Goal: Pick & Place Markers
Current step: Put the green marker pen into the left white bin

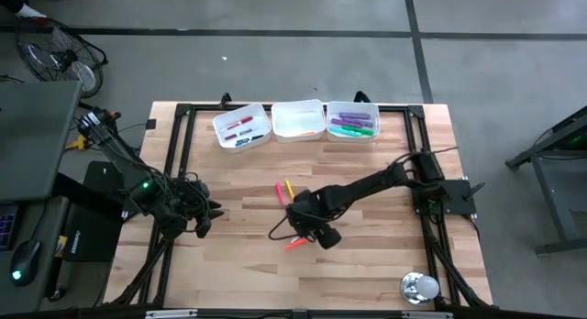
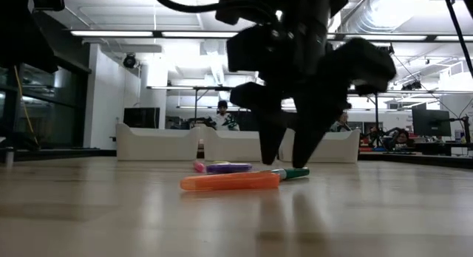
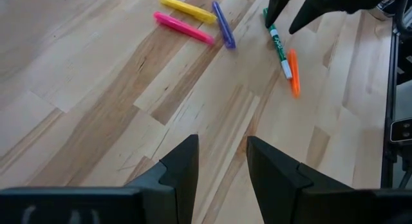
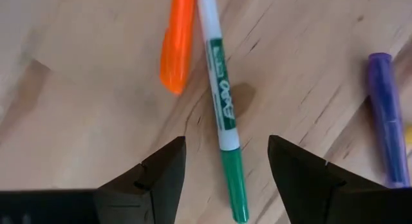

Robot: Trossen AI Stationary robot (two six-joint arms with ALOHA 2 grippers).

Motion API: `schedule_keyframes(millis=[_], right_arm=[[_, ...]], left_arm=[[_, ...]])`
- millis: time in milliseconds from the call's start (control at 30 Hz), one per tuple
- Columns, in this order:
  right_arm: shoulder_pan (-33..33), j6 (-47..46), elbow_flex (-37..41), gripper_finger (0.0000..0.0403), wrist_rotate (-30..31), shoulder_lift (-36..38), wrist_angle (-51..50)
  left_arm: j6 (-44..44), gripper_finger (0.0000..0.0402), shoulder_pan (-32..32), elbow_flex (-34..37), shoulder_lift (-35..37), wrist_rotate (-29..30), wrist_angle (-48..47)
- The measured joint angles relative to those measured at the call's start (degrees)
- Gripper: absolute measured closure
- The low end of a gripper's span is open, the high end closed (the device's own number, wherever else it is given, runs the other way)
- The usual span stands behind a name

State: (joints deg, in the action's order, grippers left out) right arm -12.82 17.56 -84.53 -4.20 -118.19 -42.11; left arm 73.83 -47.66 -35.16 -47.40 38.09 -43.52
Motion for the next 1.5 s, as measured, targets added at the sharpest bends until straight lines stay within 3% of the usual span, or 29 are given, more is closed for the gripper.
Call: schedule_keyframes(millis=[167, 567, 1033, 1500], right_arm=[[-1.25, 1.99, 1.79, 0.0194, 3.40, 0.00, 2.43], [-1.48, 0.94, 2.19, 0.0194, -0.13, -1.63, 5.85], [-2.35, 0.51, 1.84, 0.0197, -0.21, -4.44, 4.78], [-2.99, -2.15, 1.92, 0.0308, 0.02, -4.46, 3.35]], left_arm=[[-0.01, 0.0273, 0.00, 0.00, 0.00, 0.34, 0.02], [-0.01, 0.0273, 0.00, 0.00, 0.00, 0.39, 0.01], [0.02, 0.0273, 0.00, 0.00, 0.02, 0.17, 0.04], [0.02, 0.0273, 0.00, 0.00, 0.02, 0.00, 0.06]])
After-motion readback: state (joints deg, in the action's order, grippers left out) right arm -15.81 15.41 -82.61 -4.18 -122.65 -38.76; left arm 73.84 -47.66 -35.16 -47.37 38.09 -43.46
